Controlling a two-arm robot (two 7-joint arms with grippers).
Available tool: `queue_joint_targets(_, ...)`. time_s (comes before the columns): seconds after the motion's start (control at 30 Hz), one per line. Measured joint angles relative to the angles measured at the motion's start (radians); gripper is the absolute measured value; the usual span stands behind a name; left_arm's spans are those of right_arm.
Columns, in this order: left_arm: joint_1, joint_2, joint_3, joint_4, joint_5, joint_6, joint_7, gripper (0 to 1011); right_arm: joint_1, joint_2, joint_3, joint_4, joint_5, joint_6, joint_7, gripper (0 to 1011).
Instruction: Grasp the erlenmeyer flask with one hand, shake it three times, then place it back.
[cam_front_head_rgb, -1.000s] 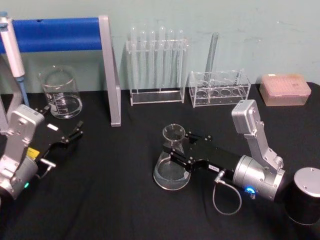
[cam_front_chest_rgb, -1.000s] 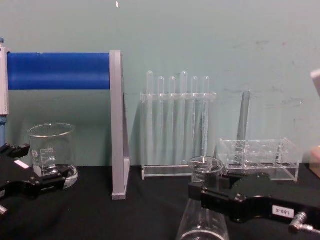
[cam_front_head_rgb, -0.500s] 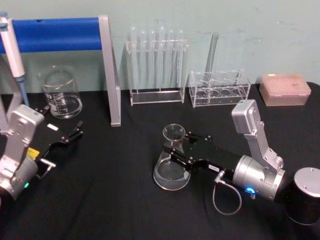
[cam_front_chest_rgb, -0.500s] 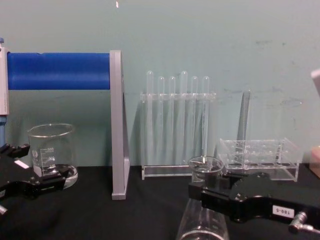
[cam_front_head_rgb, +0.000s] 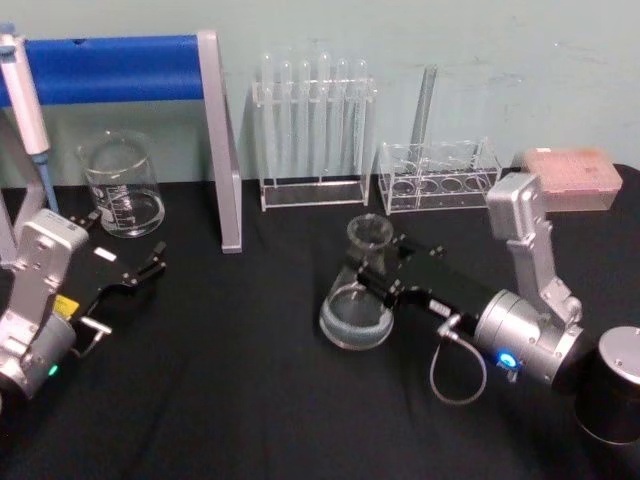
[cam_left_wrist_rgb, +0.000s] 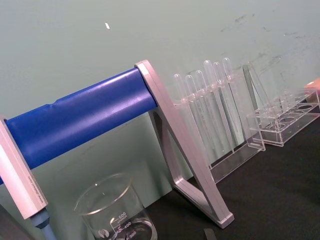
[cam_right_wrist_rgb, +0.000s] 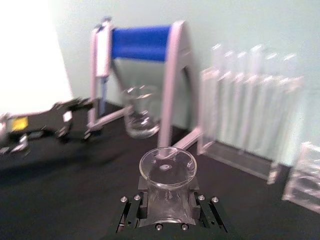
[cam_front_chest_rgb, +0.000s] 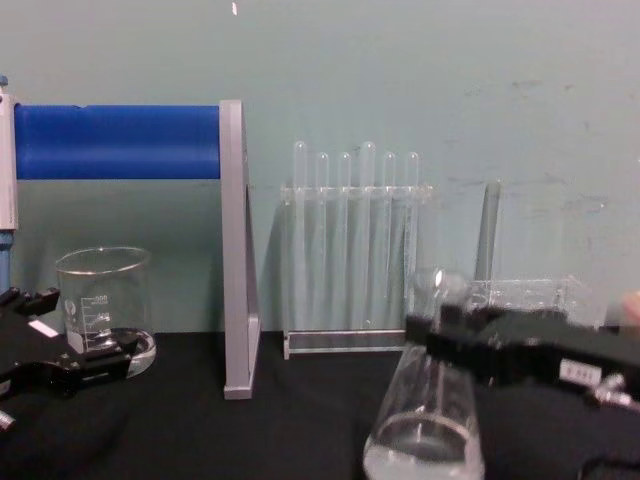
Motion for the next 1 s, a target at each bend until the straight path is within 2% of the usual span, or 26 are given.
queue_joint_targets(0.13,0.0,0.0,0.0,0.0,0.0,0.0,0.0,1001,-0.019,-0.017,0.037,-0.041,-0.004,0.005,-0.072,449)
queue_joint_targets(0.33,0.0,0.0,0.0,0.0,0.0,0.0,0.0,1001,-0.065,-0.053,0.109,-0.12,-0.039,0.012,-0.209,449)
queue_joint_targets(0.47,0.0,0.0,0.0,0.0,0.0,0.0,0.0,1001,-0.086,-0.067,0.141,-0.152,-0.05,0.016,-0.255,449)
queue_joint_targets(0.67,0.0,0.0,0.0,0.0,0.0,0.0,0.0,1001,-0.108,-0.083,0.169,-0.17,-0.071,0.024,-0.288,449)
queue_joint_targets(1.0,0.0,0.0,0.0,0.0,0.0,0.0,0.0,1001,-0.122,-0.104,0.187,-0.175,-0.112,0.03,-0.304,449)
